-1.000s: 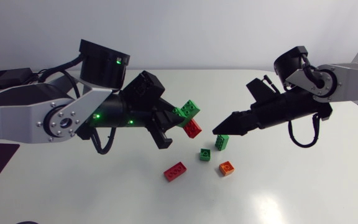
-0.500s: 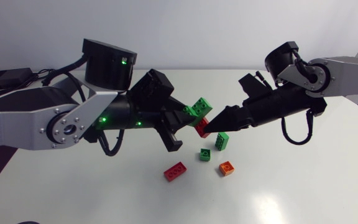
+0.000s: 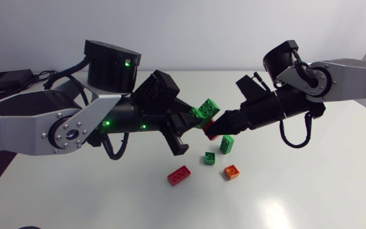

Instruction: Disassemble duplo

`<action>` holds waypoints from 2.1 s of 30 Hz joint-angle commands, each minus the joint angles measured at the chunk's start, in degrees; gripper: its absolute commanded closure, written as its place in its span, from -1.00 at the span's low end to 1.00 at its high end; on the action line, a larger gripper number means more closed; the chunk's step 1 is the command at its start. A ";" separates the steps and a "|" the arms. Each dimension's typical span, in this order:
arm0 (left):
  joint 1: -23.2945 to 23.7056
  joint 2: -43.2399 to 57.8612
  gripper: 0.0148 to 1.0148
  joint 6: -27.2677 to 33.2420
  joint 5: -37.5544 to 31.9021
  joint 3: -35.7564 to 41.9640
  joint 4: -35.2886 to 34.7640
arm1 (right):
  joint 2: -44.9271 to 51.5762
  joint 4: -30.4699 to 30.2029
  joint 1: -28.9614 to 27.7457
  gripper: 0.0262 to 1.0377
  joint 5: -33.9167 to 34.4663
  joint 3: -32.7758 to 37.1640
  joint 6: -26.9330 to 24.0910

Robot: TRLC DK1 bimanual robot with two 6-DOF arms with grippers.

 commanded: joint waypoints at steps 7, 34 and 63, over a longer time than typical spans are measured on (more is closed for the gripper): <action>5.03 -2.04 0.87 -2.50 7.07 3.39 -6.03 | -0.81 2.20 -1.04 0.41 7.73 -3.18 -2.76; 12.94 -10.74 0.85 14.55 6.63 -5.14 -20.62 | 28.81 3.08 11.17 -0.72 24.42 12.29 -5.66; -2.97 -1.86 0.85 16.83 -7.70 -8.74 2.23 | 3.67 -6.50 -1.22 -0.81 -5.28 3.32 -2.58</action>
